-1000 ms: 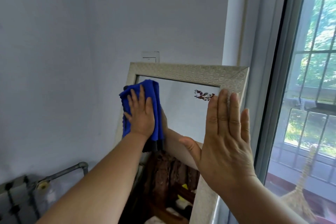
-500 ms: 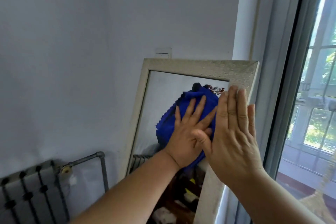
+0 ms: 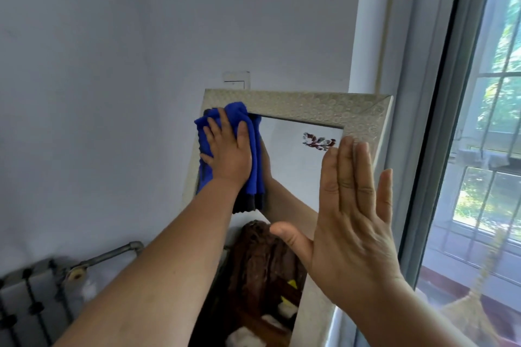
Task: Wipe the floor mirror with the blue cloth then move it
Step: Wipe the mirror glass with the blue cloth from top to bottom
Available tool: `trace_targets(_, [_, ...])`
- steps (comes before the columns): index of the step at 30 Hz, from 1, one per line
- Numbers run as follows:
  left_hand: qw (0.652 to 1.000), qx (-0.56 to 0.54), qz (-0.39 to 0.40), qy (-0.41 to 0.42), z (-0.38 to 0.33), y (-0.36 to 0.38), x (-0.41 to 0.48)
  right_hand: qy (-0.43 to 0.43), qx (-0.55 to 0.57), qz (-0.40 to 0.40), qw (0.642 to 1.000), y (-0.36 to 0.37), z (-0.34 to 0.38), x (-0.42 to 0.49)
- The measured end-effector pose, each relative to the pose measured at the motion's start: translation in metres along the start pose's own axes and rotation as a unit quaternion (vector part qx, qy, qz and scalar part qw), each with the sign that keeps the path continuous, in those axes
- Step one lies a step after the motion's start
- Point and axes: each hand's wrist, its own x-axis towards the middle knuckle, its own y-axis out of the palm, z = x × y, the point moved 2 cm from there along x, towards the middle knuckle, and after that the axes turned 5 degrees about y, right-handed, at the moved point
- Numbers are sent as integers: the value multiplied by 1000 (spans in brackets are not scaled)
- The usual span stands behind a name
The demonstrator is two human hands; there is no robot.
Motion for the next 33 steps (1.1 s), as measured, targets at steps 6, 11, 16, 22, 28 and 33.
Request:
trace_targets(6, [981,44,70,178,-51,6,-86,3,20,14,1000,-2,1,0])
trace_targets(11, [924,154,122,328,-49,18,-125,9,15,22,1000,-7,2,-2])
trace_targets(16, [903,118,206,358,37,0,-189,-17,-3,31,999,0,0,-25])
trace_targets(22, [913,123,159,355,-8,4,-147,-15,-16,28,999,6,7,-51])
trace_targets(28, [954,89,81,276,-25,5,-85,10,-16,24,1000,9,12,-52])
trace_targets(33, [993,-23,13,-114,94,4,-132,14,-23,26,999,16,16,-60])
